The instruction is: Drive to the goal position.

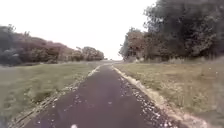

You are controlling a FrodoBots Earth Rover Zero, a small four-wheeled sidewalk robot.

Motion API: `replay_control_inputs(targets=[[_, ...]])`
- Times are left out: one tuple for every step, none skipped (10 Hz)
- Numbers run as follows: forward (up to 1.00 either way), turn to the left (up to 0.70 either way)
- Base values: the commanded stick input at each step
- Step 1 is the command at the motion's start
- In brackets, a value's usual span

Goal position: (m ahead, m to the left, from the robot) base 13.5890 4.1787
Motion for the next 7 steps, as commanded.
replay_control_inputs(targets=[[1.0,0.0],[1.0,0.0],[1.0,0.0],[1.0,0.0],[1.0,0.0],[1.0,0.0],[1.0,0.0]])
